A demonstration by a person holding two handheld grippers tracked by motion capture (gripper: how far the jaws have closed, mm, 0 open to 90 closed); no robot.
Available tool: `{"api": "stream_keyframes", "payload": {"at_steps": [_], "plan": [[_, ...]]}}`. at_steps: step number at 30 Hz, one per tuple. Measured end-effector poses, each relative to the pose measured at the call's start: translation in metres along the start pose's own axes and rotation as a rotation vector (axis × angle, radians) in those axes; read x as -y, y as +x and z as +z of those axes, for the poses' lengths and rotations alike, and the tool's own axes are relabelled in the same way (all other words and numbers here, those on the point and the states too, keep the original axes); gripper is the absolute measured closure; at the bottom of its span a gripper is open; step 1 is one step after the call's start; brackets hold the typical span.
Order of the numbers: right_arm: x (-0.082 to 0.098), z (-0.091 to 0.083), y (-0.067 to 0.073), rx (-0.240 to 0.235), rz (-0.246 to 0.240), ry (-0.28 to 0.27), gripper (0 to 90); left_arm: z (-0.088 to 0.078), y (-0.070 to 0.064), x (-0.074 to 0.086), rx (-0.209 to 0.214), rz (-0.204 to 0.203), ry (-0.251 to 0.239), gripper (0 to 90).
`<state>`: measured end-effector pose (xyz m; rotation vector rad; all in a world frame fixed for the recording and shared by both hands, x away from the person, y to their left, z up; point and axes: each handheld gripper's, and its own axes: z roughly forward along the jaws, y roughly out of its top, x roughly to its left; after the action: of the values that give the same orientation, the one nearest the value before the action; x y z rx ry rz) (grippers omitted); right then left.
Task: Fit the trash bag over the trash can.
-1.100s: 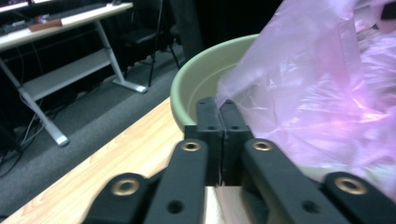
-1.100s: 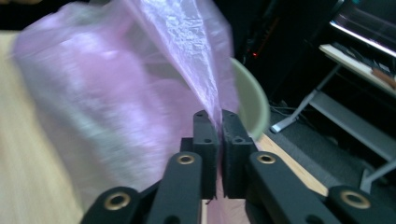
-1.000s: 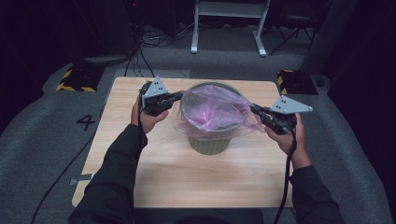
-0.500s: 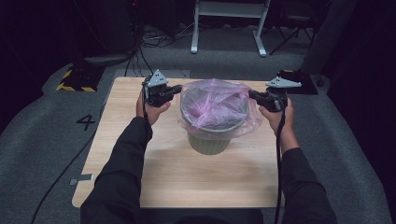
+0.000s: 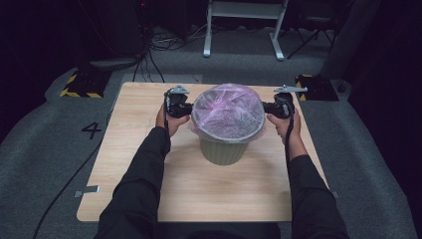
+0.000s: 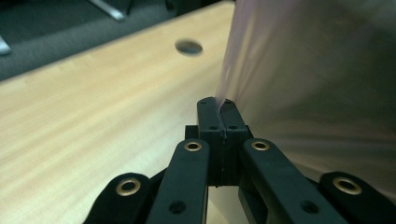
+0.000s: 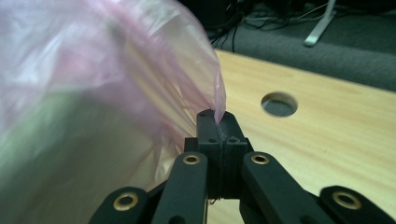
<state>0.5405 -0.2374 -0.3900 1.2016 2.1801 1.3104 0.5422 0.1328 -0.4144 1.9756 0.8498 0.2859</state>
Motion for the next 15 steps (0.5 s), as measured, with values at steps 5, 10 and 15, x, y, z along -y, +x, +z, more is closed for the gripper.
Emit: {"api": "stream_keyframes", "payload": {"at_steps": [5,10,15], "plan": [[0.011,-0.005,0.000,-0.004,-0.021,-0.008,90.0,-0.005,-0.003,0.011,0.025,0.010,-0.013,90.0],[0.015,-0.014,0.000,0.016,-0.057,-0.018,83.6,-0.021,-0.004,0.017,-0.065,0.028,-0.023,65.7],[0.019,-0.033,0.000,0.049,-0.130,-0.046,61.0,-0.048,-0.007,0.021,-0.126,0.055,-0.071,34.1]]}}
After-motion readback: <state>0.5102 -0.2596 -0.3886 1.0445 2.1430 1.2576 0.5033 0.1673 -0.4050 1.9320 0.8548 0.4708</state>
